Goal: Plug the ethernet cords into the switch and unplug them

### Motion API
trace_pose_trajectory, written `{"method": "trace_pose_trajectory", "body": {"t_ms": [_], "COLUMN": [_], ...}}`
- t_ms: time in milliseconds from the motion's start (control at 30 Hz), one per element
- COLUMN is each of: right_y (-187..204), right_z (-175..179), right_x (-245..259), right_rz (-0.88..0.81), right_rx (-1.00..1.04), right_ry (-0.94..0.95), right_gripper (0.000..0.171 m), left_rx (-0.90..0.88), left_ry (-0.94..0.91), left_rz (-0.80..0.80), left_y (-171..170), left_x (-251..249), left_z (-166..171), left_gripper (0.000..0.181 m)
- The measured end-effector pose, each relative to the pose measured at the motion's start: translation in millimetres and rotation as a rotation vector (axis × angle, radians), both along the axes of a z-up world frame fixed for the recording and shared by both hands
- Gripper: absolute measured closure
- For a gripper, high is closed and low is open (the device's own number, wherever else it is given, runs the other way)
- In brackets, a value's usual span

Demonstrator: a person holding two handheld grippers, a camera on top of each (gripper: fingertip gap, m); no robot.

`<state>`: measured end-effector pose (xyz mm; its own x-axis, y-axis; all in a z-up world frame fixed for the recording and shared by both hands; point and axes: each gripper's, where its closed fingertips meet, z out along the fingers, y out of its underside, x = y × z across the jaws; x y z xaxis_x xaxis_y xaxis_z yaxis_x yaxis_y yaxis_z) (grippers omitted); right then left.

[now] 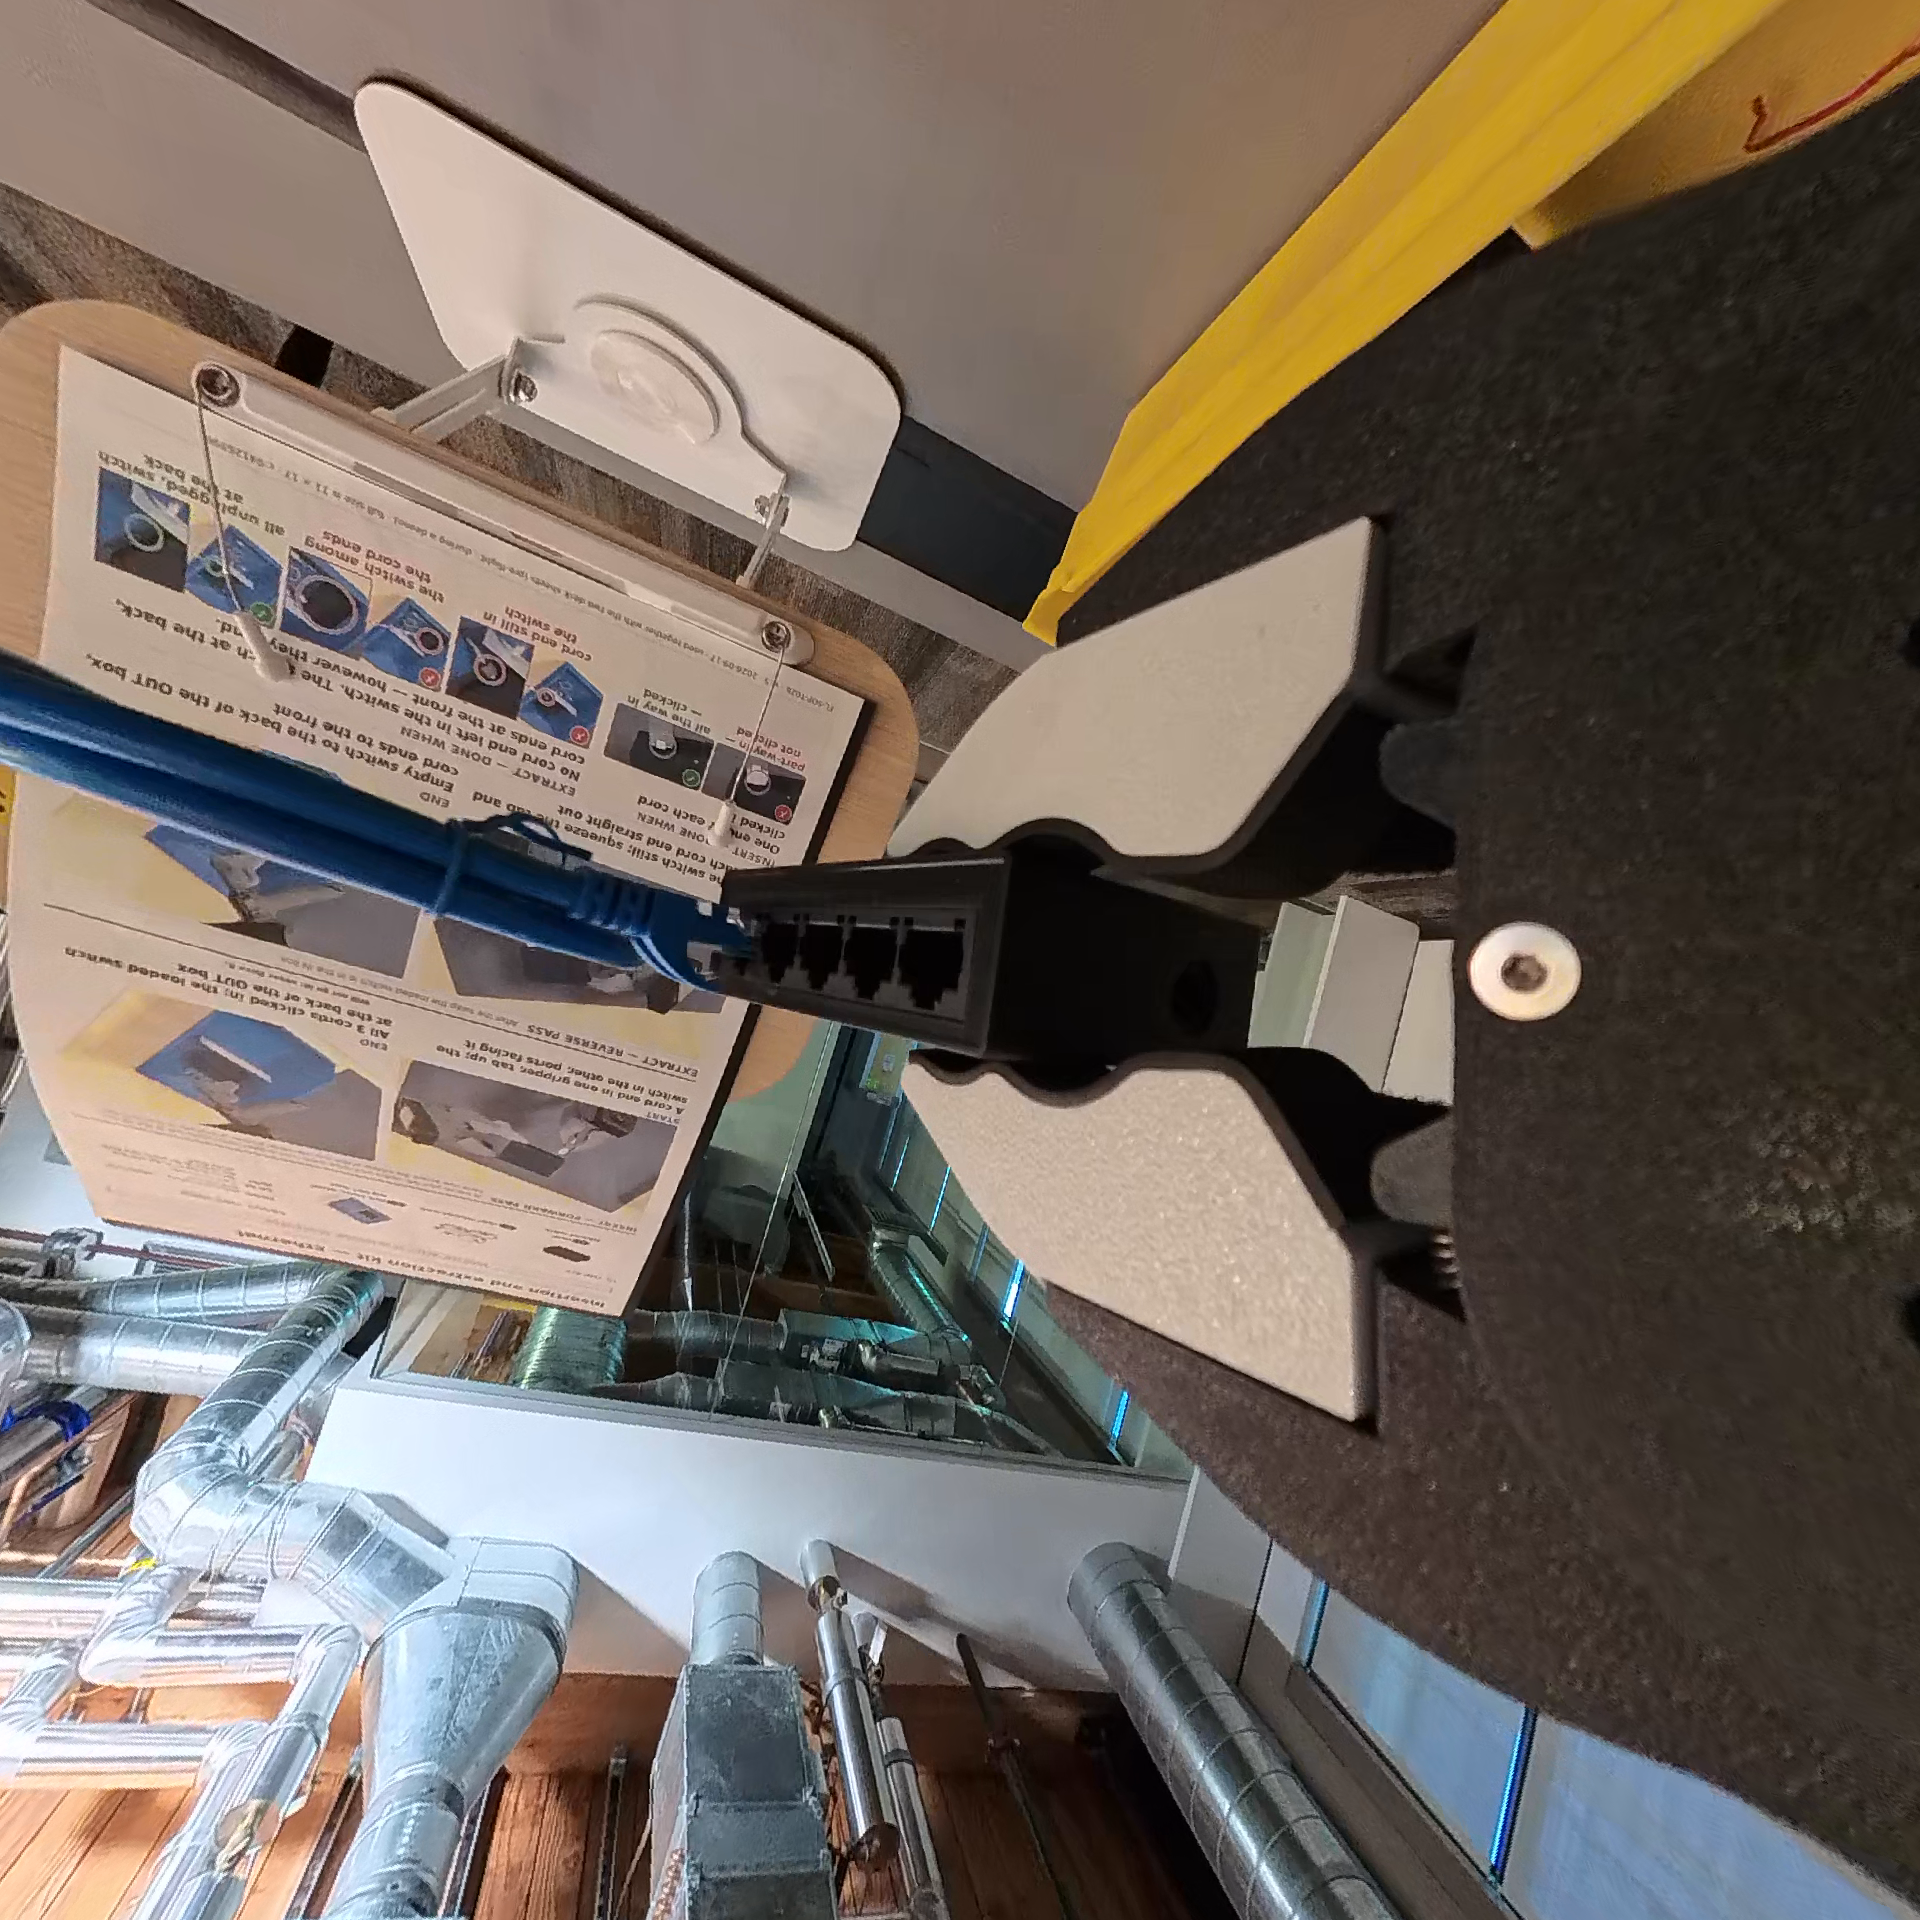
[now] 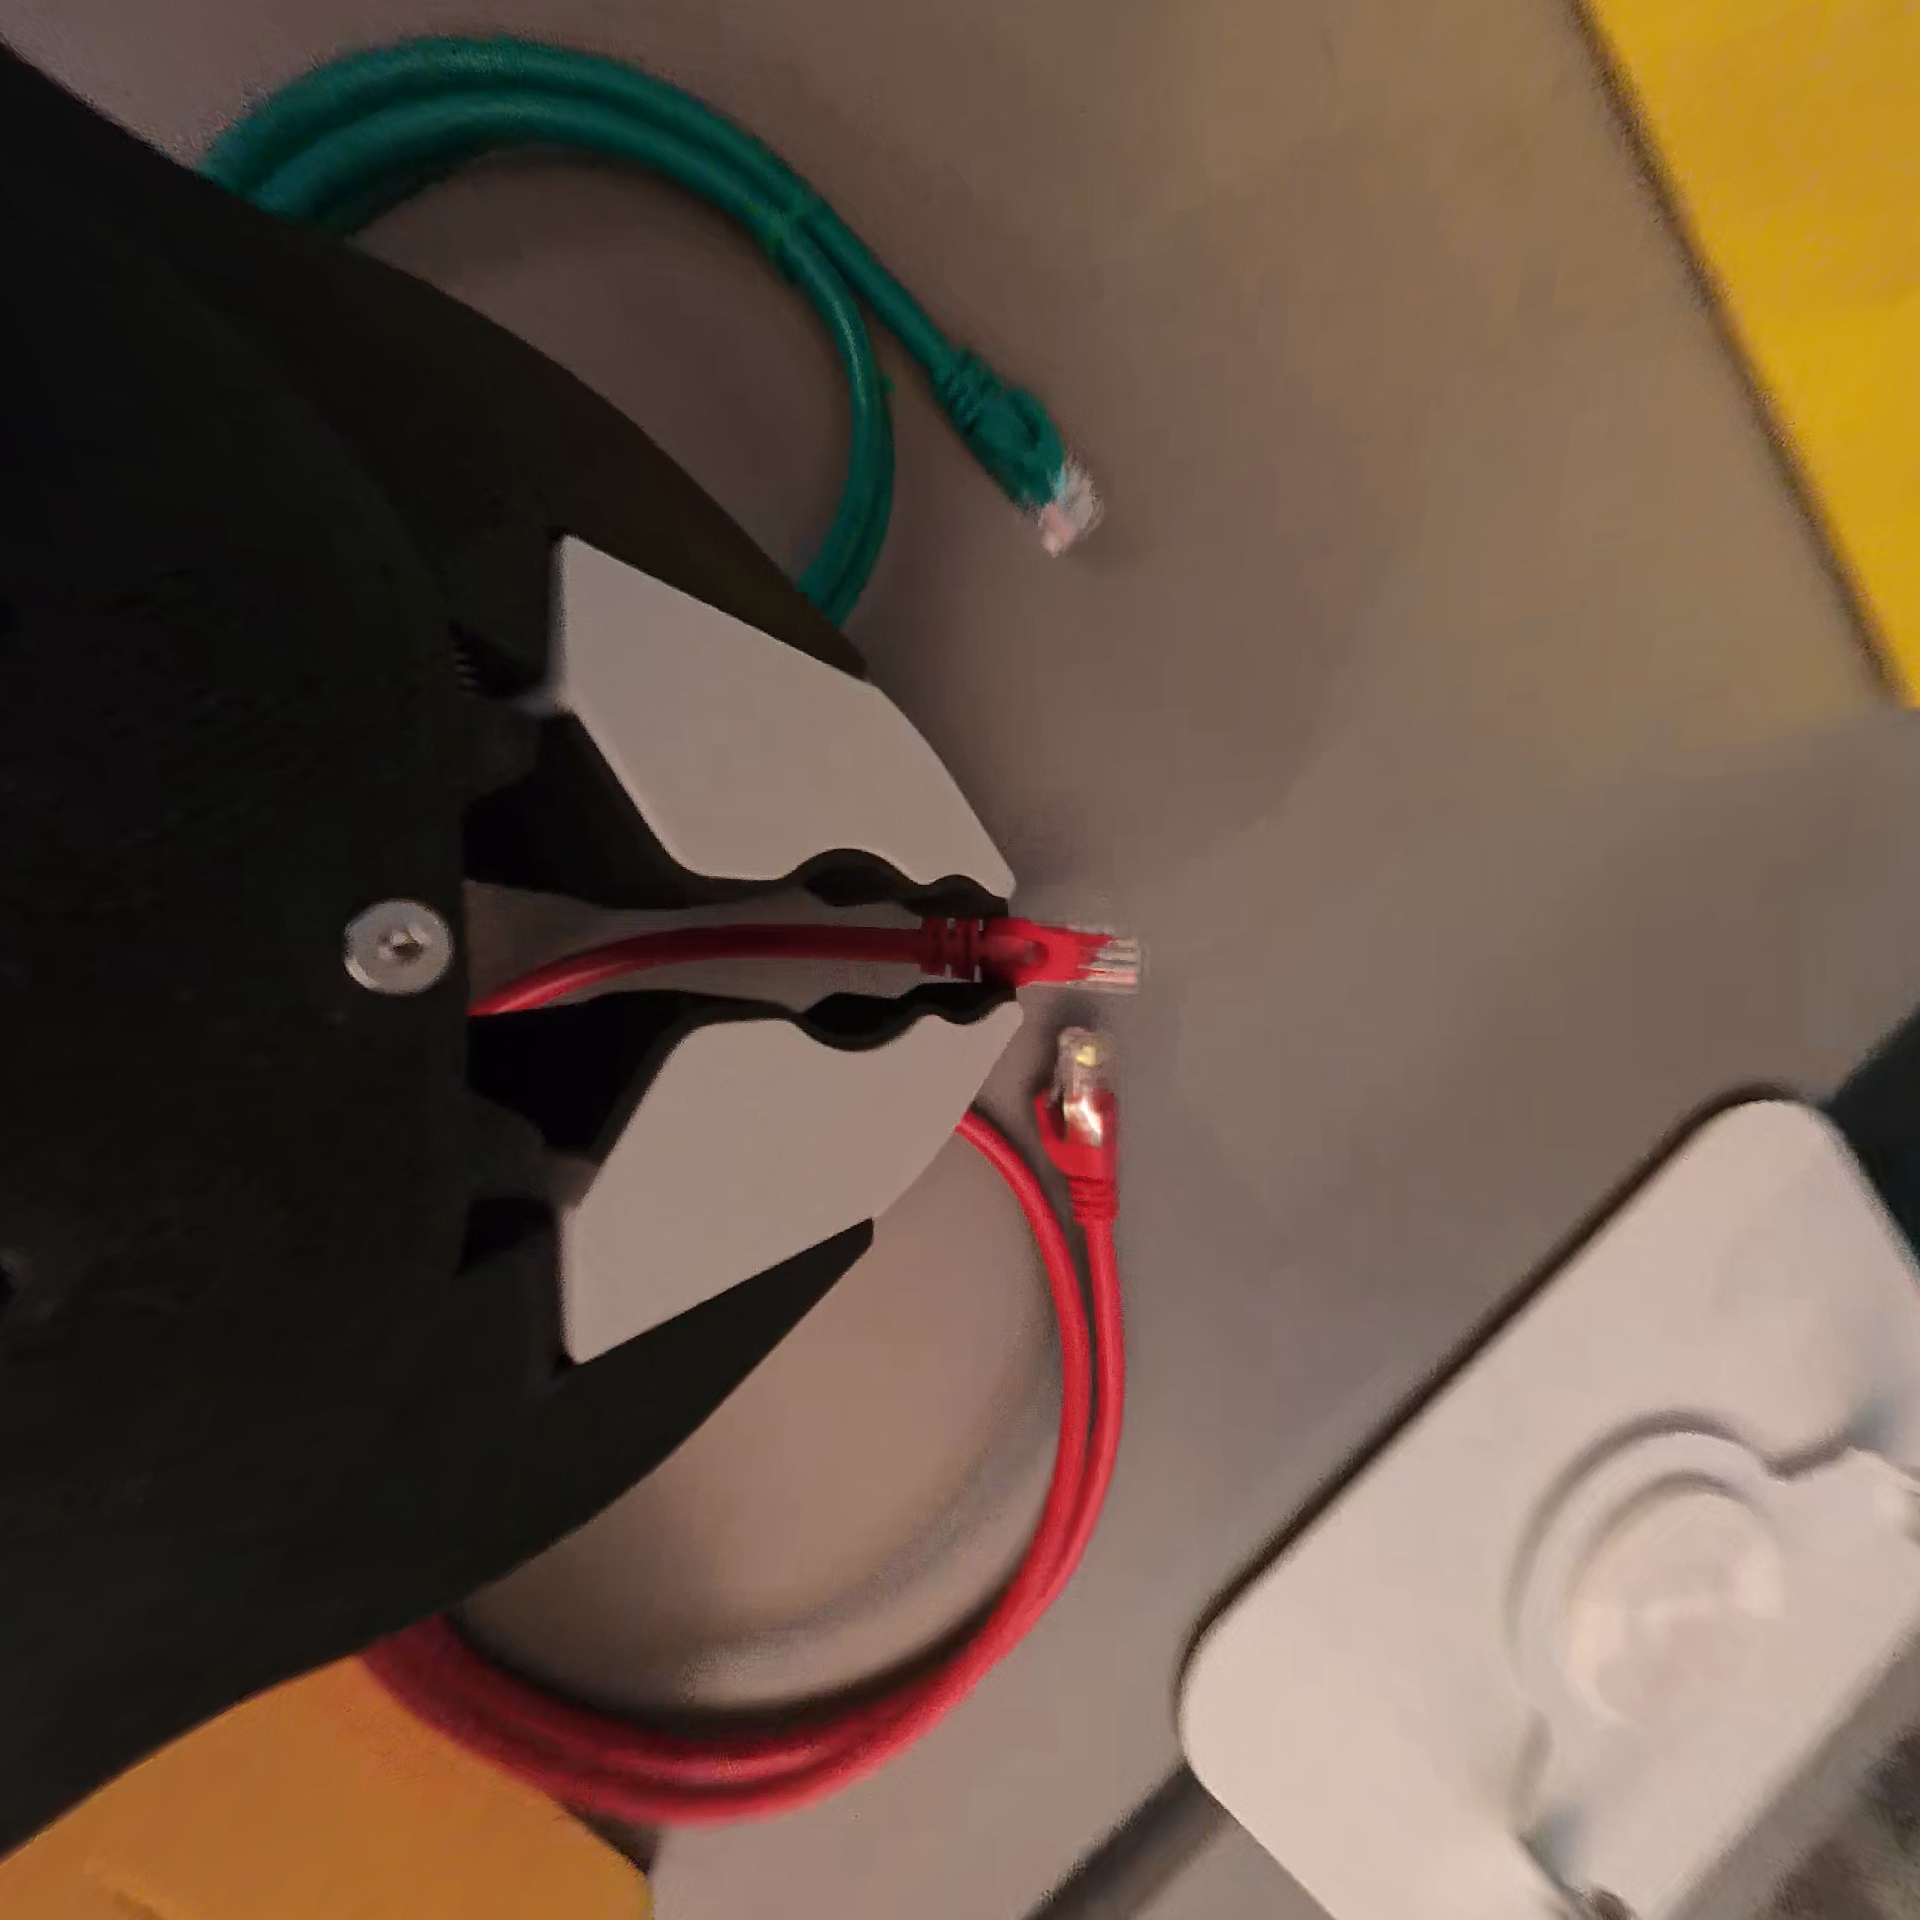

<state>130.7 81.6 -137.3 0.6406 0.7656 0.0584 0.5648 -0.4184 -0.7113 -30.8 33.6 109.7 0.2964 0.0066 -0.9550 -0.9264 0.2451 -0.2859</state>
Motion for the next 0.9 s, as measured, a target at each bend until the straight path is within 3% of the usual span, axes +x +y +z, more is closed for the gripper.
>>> {"method": "trace_pose_trajectory", "body": {"t_ms": [267, 400, 567, 700, 900], "right_y": [-25.4, -56.3, -94.0, -107.9, -106.0], "right_z": [88.9, 135.8, 185.0, 192.9, 177.6], "right_x": [-3.8, -7.5, -5.0, -10.1, -12.3], "right_rz": [0.114, 0.221, 0.248, 0.218, 0.137], "right_rx": [0.104, 0.097, 0.146, 0.121, 0.031], "right_ry": [0.168, 0.292, 0.295, 0.267, 0.204], "right_gripper": [0.158, 0.158, 0.158, 0.158, 0.158], "left_rx": [0.009, 0.006, -0.012, -0.030, -0.038], "left_ry": [0.032, 0.050, 0.118, 0.178, 0.257], "left_rz": [-0.015, -0.030, -0.040, -0.086, -0.165], "left_y": [0.7, 0.4, 1.1, -4.4, -17.1], "left_x": [7.4, 16.6, 35.3, 62.1, 98.6], "left_z": [-4.5, -9.1, -24.3, -40.3, -61.0], "left_gripper": [0.151, 0.151, 0.151, 0.150, 0.151]}}
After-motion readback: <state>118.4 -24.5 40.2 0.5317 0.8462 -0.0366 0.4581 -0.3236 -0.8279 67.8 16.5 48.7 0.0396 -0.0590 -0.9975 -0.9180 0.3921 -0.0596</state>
